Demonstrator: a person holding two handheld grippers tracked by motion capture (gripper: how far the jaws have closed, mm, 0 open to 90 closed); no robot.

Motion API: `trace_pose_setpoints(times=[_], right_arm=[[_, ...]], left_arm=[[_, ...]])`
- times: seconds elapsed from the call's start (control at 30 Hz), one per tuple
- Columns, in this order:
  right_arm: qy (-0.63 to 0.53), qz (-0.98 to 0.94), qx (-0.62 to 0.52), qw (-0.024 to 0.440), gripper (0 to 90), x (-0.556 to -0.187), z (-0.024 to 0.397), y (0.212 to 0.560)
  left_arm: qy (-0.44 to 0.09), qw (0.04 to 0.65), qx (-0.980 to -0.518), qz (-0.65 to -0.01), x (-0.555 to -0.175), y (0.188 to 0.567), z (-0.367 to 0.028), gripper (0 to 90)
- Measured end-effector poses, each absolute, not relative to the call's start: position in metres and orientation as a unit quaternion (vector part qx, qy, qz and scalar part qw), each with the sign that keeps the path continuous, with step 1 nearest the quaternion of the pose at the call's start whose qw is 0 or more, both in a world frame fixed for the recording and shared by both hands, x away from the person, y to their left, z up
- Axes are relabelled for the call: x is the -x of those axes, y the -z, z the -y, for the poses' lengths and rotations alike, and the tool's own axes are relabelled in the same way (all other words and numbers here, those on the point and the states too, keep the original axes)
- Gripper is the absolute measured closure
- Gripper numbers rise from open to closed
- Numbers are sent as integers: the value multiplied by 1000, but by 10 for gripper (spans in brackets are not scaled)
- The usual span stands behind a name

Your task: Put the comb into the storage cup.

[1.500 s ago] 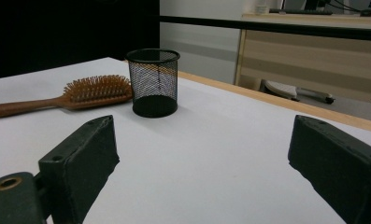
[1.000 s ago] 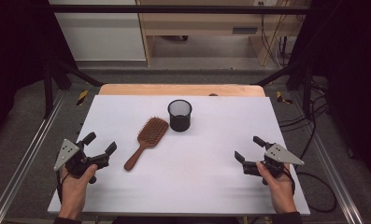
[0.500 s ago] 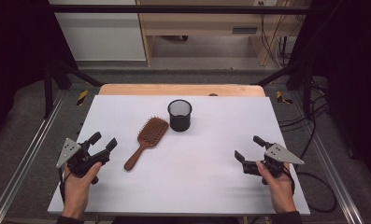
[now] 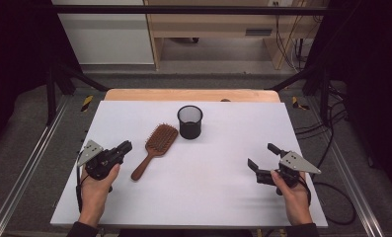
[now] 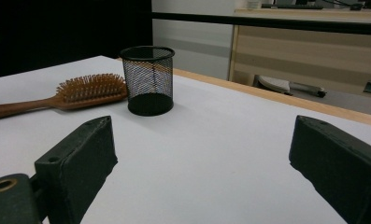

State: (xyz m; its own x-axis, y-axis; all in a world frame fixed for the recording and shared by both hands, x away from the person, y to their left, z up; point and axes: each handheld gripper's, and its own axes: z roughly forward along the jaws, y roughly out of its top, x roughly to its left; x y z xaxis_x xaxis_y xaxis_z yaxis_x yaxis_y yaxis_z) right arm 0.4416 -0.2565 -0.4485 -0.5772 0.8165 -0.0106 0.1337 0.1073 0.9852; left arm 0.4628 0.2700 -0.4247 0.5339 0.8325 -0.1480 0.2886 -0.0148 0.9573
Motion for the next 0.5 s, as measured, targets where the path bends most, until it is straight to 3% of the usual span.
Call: trace_pose_setpoints(times=[0.1,0.3,0.5], right_arm=[[-567,-686,-345,298,70,-441,256,449],[-571,-683,-343,299,70,-439,257,448],[-572,-683,-344,298,69,-440,256,448]], left_arm=[[-235,547,-688,-416,-479,414,-257,897],[-236,516,-714,-410,-504,403,-240,900],[-202,505,-723,-425,-535,401,-225,900]])
